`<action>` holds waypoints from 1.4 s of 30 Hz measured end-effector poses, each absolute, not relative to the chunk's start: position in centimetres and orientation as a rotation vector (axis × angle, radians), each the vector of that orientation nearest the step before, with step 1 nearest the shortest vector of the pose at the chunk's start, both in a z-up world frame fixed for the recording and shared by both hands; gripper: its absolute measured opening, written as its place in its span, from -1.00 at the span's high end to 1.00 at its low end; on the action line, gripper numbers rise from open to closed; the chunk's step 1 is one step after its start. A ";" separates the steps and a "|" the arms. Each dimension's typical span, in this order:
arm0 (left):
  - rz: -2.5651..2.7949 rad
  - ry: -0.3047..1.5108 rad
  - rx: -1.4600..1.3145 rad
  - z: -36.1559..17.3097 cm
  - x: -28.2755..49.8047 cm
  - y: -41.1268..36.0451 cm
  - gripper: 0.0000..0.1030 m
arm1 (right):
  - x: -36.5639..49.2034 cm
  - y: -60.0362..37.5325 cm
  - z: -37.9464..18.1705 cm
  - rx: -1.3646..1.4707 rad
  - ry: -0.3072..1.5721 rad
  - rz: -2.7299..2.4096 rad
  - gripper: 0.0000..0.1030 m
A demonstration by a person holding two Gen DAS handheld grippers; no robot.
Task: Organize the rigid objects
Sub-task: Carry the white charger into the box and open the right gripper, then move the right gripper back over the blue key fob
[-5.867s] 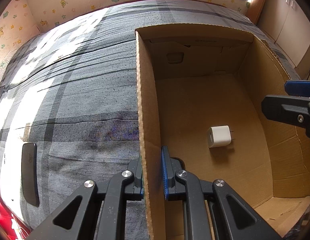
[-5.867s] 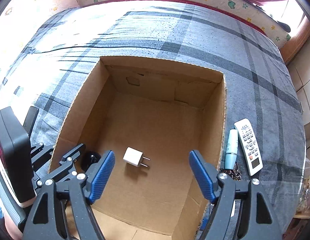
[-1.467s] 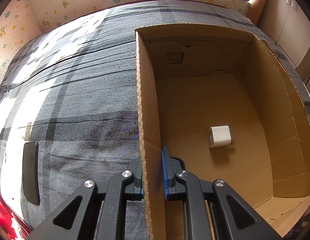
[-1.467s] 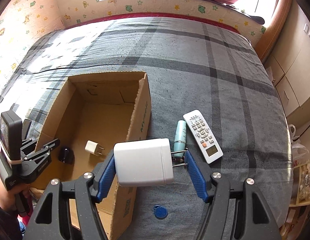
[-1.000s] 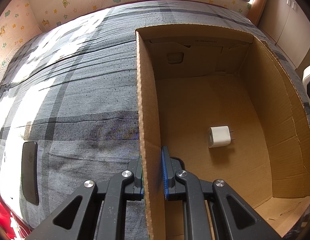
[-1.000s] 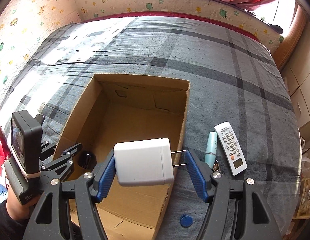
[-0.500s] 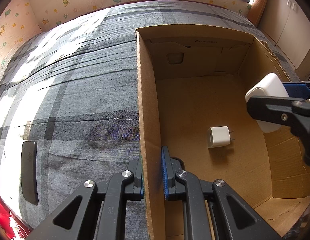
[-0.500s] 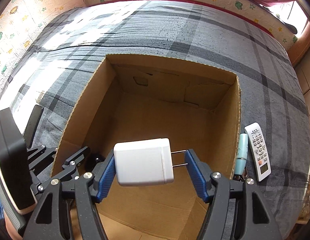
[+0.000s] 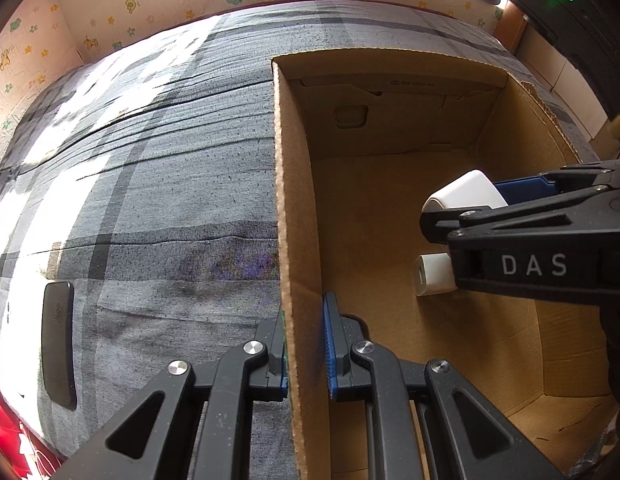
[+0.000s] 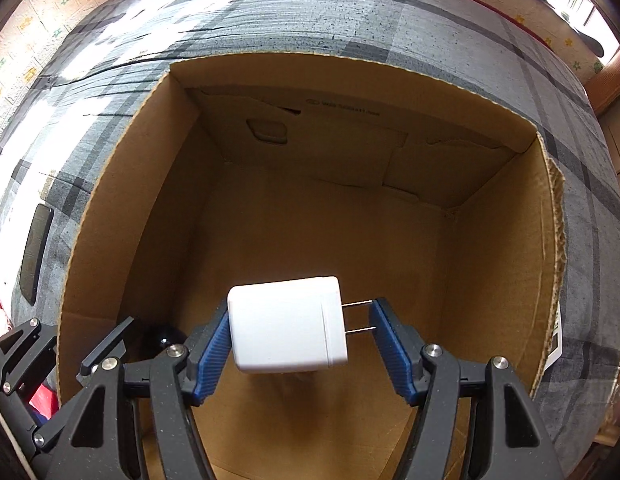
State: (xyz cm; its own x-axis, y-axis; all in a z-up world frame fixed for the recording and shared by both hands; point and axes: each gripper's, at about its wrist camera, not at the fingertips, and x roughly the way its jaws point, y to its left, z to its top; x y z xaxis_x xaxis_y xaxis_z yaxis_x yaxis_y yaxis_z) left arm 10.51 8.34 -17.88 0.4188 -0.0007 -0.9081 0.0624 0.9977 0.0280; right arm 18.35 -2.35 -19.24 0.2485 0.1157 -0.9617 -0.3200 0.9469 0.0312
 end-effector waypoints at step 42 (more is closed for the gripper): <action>-0.036 1.141 0.065 -18.0 10.6 8.6 0.73 | 17.3 -4.2 -15.1 -0.141 1.190 0.293 -0.49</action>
